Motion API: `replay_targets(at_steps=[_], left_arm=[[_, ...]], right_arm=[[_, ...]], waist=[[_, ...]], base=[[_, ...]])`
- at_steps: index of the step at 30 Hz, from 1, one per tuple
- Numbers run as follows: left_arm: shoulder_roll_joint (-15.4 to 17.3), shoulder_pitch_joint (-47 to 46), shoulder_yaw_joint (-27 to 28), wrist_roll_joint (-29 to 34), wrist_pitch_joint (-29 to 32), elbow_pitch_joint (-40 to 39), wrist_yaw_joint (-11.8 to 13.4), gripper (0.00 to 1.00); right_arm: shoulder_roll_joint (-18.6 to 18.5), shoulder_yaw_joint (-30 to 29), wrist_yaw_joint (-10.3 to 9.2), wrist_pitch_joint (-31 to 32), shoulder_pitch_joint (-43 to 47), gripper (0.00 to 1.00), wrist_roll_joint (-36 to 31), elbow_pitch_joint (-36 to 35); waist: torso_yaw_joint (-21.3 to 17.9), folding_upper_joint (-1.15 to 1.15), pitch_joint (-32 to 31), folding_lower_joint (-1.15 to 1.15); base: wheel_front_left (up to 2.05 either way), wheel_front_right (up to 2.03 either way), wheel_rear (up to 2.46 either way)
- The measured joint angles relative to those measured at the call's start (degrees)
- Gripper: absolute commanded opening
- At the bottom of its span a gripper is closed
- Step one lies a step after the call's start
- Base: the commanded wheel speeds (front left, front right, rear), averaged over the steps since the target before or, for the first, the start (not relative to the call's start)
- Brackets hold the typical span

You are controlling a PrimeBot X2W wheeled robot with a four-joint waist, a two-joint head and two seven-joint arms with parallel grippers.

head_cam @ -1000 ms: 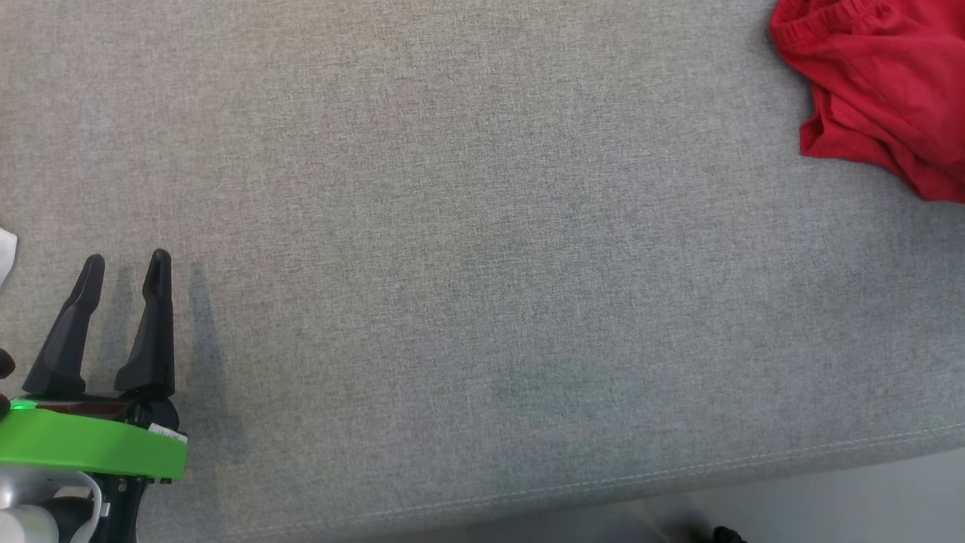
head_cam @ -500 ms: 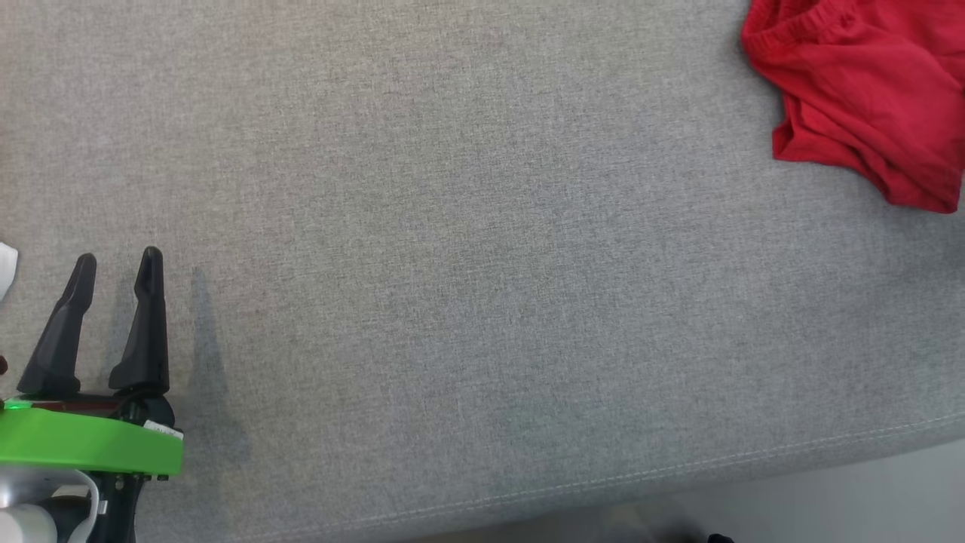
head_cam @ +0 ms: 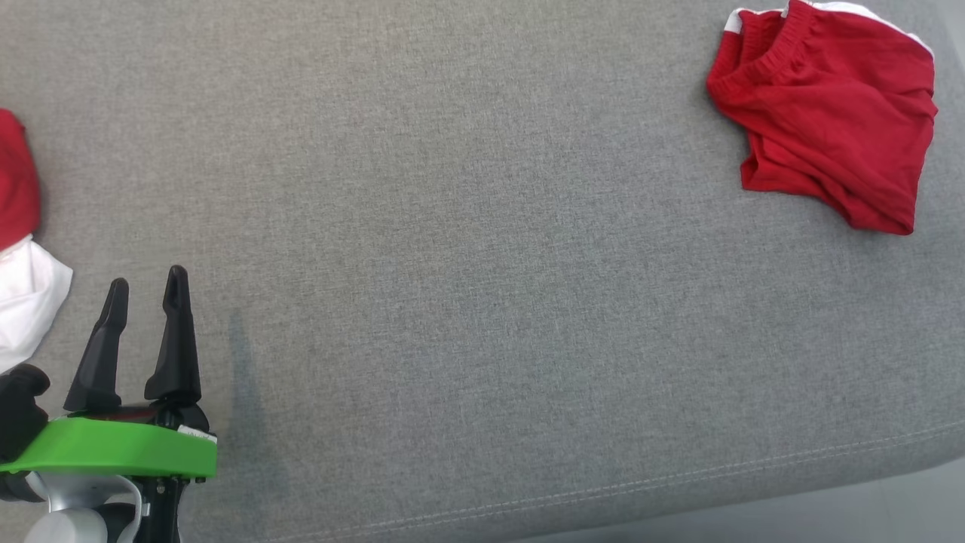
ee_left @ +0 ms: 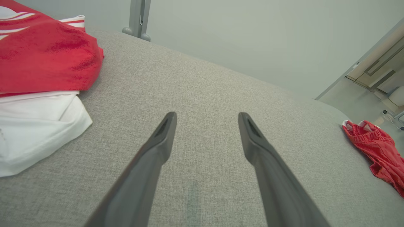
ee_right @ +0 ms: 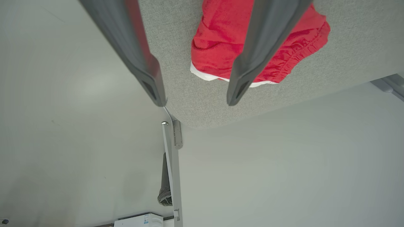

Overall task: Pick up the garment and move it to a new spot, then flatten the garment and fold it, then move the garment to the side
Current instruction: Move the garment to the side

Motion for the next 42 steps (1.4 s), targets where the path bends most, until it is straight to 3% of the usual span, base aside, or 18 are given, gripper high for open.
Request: replay_targets(at_steps=[9, 12, 17, 24, 27, 35, 42], left_arm=[[-1.44, 0.15, -1.97, 0.55, -2.05, 4.12, -0.03, 1.0], [-1.87, 0.27, -2.15, 0.6, -2.36, 4.95, -0.04, 1.0], [-2.05, 1.32, -4.01, 2.45, -2.42, 6.15, -0.38, 1.0], [-2.04, 1.49, -4.91, 3.7, -3.0, 7.95, -0.59, 1.0], [-2.04, 1.66, -6.1, 4.35, -3.28, 8.75, -1.1, 1.0], [-1.85, 3.38, -6.49, 6.66, -4.57, 10.78, -1.62, 1.0], [-1.79, 6.27, -6.08, 6.83, -5.19, 11.54, -1.62, 1.0]], right_arm=[[1.25, 1.22, -1.99, -11.1, 8.04, 1.0, -6.11, -7.1], [2.48, 2.81, -2.85, -12.18, 10.61, 1.0, -7.76, -8.59], [5.22, 4.13, -5.24, -12.15, 15.82, 1.0, -10.0, -12.87], [9.95, 7.55, -5.9, -12.13, 21.19, 1.0, -12.52, -18.08], [10.7, 7.78, -7.21, -12.13, 24.3, 1.0, -13.6, -18.74], [14.08, 9.57, -7.93, -12.13, 31.18, 1.0, -17.4, -19.41], [16.84, 9.37, -8.23, -12.13, 35.83, 1.0, -19.12, -20.04]], waist=[[2.6, 0.0, -6.04, -0.01], [3.57, 0.0, -7.25, -0.01], [6.48, 0.0, -9.85, 0.0], [10.66, 0.0, -12.99, -0.01], [12.28, 0.0, -14.27, -0.01], [15.12, 0.0, -18.2, -0.01], [15.05, 0.0, -21.32, -0.01]], base=[[0.0, 0.0, 0.0], [0.0, 0.0, 0.0], [0.0, 0.0, 0.0], [0.0, 0.0, 0.0], [0.0, 0.0, 0.0], [0.0, 0.0, 0.0], [0.0, 0.0, 0.0]])
